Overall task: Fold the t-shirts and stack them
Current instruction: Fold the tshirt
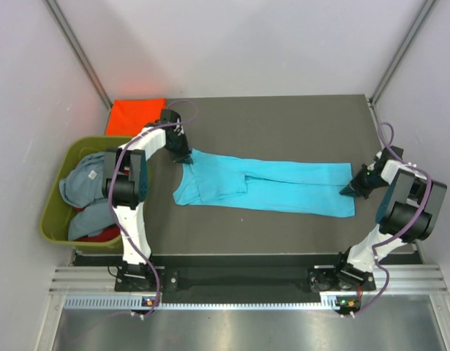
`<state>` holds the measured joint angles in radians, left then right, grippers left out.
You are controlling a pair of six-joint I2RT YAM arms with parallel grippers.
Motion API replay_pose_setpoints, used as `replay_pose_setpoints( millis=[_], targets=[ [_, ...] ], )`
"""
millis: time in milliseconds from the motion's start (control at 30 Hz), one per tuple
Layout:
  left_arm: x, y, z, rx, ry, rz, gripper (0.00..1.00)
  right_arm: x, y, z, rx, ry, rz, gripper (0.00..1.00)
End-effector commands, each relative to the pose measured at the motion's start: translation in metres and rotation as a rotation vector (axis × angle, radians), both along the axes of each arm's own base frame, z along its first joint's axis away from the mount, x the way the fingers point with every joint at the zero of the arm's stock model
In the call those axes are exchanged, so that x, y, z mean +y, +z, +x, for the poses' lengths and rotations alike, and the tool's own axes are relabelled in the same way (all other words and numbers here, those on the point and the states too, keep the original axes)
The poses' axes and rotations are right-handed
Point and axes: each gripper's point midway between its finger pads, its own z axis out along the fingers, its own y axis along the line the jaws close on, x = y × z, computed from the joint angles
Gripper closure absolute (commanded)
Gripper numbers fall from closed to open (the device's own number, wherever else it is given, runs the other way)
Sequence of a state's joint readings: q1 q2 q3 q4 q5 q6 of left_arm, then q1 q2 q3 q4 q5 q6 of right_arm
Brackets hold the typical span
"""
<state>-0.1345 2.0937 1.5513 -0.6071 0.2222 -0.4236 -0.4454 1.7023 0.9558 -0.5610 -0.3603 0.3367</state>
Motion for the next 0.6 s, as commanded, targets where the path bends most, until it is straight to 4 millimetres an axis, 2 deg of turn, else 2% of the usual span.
replay_pose_setpoints(
  millis=[0,400,533,567],
  targets=[
    [0.019,0.0,0.005,-0.01,0.04,0.029,1.0,-0.019,-0.016,-0.007,0.046,-0.025,-0.067,0.92],
    [0.013,0.002,0.021,-0.037,0.018,-0.011,1.0,-0.019,-0.018,-0.007,0.05,-0.021,-0.064,0.92],
    [0.01,0.016,0.016,-0.074,0.007,-0.034,0.8,-0.015,-0.007,0.0,0.015,-0.013,-0.041,0.88],
    [0.013,0.023,0.014,-0.091,0.016,-0.017,0.68,-0.014,-0.001,0.003,0.001,-0.008,-0.03,0.87]
  ],
)
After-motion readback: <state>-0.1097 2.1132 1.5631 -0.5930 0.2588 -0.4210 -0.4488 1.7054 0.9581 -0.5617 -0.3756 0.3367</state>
